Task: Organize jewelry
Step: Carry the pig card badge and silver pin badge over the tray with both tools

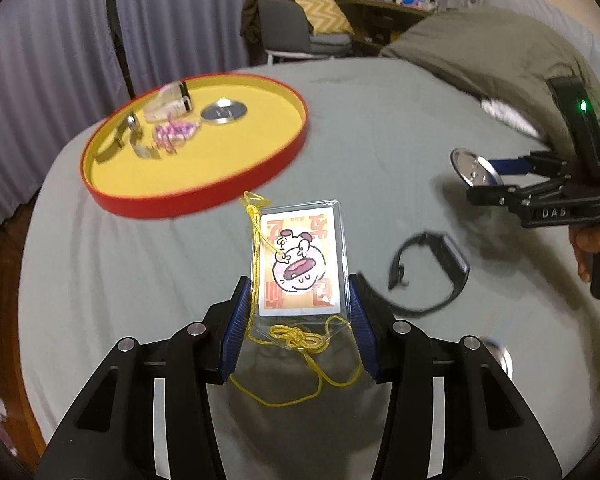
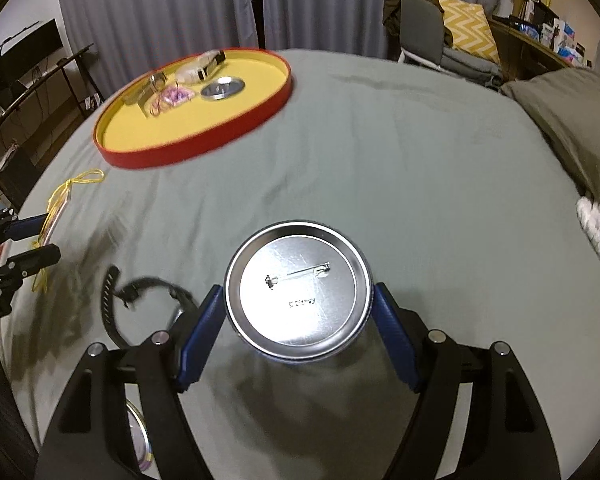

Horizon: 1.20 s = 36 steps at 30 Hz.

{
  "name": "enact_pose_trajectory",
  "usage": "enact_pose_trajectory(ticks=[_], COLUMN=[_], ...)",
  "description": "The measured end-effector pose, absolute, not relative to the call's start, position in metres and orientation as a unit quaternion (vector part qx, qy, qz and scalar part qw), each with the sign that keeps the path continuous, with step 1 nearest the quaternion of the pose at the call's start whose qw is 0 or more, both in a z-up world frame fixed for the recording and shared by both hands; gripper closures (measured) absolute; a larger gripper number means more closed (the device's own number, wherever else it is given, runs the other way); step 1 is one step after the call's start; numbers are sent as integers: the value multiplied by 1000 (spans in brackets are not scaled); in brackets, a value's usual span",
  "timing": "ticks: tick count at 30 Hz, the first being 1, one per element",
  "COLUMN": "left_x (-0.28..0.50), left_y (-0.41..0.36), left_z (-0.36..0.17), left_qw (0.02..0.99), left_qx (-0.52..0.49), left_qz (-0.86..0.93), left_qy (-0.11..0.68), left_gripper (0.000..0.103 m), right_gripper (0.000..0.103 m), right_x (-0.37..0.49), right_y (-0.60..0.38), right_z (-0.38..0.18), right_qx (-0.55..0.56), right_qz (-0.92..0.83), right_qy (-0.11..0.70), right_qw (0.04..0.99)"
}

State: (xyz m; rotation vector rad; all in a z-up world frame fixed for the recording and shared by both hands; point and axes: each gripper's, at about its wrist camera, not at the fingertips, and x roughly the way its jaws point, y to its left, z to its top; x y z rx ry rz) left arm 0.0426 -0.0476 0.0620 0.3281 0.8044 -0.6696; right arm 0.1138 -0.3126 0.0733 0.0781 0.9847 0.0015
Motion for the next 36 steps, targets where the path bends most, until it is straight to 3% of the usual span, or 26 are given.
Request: enact_pose_trajectory(ticks=[22,28,36], left_x=[120,160,208], left_y=[-36,-34,-46], left_z=[191,191,147], left_qw=[892,893,876], left_qx=[137,128,123], left_qz=[-295,-288,-295], left_qy=[313,323,361], left_gripper=[58,58,58], right_gripper=[34,34,34], right_x=[210,253,323], right_y=[-285,-275,-276], right_z=[196,209,201], right_qx=[-3,0,26], right_qz=[32,40,35], right_qy=[384,376,389], right_qw=[923,926,920])
